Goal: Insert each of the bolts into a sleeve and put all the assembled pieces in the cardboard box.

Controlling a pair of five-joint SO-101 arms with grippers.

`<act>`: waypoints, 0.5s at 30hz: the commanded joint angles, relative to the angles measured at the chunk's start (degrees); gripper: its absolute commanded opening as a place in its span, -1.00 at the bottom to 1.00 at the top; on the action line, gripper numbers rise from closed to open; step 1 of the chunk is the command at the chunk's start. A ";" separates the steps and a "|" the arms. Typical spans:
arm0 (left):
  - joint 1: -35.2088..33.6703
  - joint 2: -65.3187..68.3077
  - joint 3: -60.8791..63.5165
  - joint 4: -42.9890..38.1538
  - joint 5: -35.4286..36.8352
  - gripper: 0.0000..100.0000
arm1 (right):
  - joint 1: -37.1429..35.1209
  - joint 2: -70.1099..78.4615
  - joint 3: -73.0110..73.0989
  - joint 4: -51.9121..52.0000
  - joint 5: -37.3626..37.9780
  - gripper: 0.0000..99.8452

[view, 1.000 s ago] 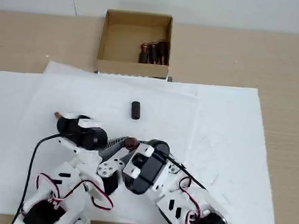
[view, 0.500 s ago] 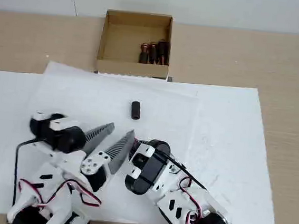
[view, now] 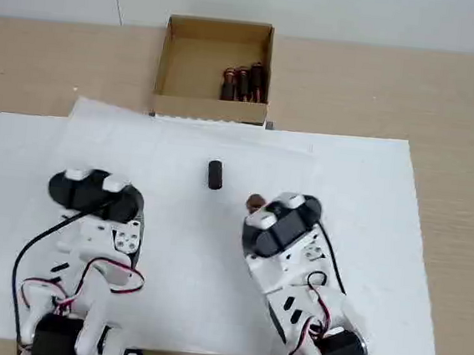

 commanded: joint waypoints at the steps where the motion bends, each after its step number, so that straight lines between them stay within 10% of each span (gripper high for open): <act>1: -1.76 -0.35 3.12 -0.35 -1.58 -0.99 | 1.80 -0.22 -0.97 -1.71 -3.78 -0.99; 15: -1.67 -0.35 11.74 -2.02 -1.58 -0.99 | 2.15 37.93 -32.70 -5.14 -5.63 -0.99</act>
